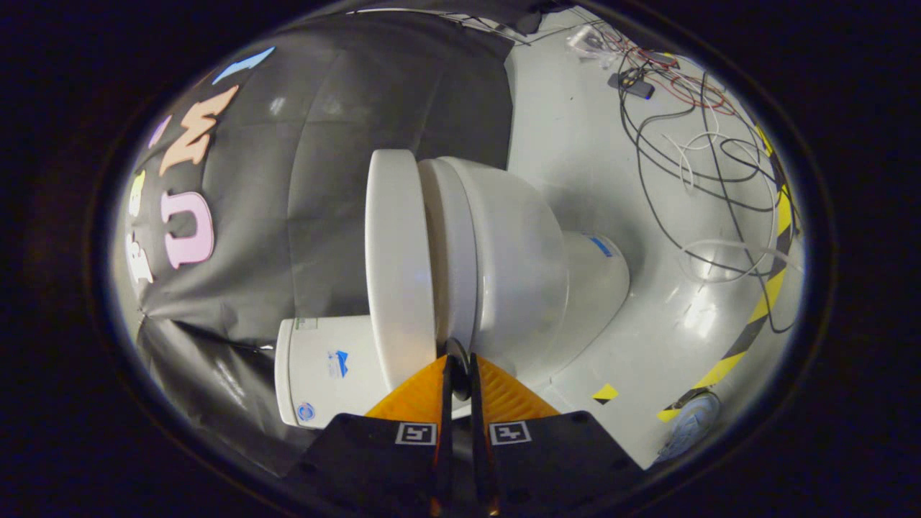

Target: Open the toilet lid.

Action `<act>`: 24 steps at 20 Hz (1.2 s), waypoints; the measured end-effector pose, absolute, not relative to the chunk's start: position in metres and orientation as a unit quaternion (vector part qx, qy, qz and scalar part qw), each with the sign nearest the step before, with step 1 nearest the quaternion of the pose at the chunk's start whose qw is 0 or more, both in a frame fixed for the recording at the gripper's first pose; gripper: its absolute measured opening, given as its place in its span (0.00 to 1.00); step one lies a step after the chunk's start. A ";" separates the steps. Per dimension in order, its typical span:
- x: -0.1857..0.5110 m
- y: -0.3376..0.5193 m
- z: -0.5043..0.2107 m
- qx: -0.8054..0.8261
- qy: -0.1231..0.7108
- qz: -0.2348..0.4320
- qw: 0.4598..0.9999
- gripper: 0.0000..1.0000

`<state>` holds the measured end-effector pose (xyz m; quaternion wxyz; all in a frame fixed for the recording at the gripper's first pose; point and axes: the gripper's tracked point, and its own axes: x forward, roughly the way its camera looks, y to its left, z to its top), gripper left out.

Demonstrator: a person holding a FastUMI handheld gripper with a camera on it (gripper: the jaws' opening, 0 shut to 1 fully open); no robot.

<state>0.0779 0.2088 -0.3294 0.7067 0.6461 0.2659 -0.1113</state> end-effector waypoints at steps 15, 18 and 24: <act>0.084 0.187 -0.321 0.533 0.285 -0.198 0.772 0.11; 0.083 0.186 -0.308 0.550 0.284 -0.199 0.760 0.08; 0.088 0.187 -0.288 0.522 0.288 -0.195 0.779 0.01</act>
